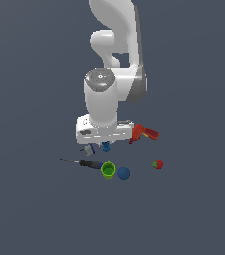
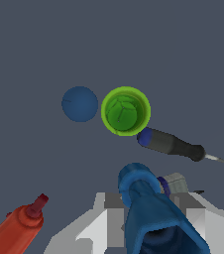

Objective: Pick up a designated object from a clutter of objects.

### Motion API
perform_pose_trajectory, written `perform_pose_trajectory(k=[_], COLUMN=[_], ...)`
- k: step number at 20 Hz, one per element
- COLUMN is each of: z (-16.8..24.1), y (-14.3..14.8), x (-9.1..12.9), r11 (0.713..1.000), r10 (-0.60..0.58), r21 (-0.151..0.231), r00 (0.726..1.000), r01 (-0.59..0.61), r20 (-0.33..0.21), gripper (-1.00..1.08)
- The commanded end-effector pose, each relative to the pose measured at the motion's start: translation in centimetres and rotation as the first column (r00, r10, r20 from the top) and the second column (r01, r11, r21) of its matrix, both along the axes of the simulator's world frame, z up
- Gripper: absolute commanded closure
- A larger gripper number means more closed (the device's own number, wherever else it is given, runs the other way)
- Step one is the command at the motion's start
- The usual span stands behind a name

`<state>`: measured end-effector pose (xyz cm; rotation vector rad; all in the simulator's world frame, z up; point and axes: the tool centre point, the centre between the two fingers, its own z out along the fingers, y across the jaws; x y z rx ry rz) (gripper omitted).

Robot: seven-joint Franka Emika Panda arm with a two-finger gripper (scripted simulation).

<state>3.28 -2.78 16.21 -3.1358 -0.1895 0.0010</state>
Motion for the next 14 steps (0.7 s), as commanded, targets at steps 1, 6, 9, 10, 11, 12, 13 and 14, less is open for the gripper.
perform_pose_trajectory(k=[1,6,9,10,11,12,13,14], z=[3.0,8.7,12.1,13.2,14.3,15.3,16.4,17.5], y=[-0.2,-0.5,-0.7,-0.8,-0.8,-0.9,-1.0,-1.0], x=[-0.1,-0.3,-0.4,-0.4,-0.5,-0.5,-0.5,-0.5], r11=[1.000,1.000,1.000,1.000,1.000,1.000,1.000,1.000], r10=[0.000,0.000,0.000,0.000,0.000,0.000,0.000,0.000], r21=[0.000,0.000,0.000,0.000,0.000,0.000,0.000,0.000], r00=[1.000,1.000,1.000,1.000,1.000,1.000,1.000,1.000], r01=[0.000,0.000,0.000,0.000,0.000,0.000,0.000,0.000], r20=[0.001,0.001,0.001,0.001,0.001,0.001,0.001,0.001], gripper=[1.08,1.08,1.08,1.08,1.08,1.08,1.08,1.08])
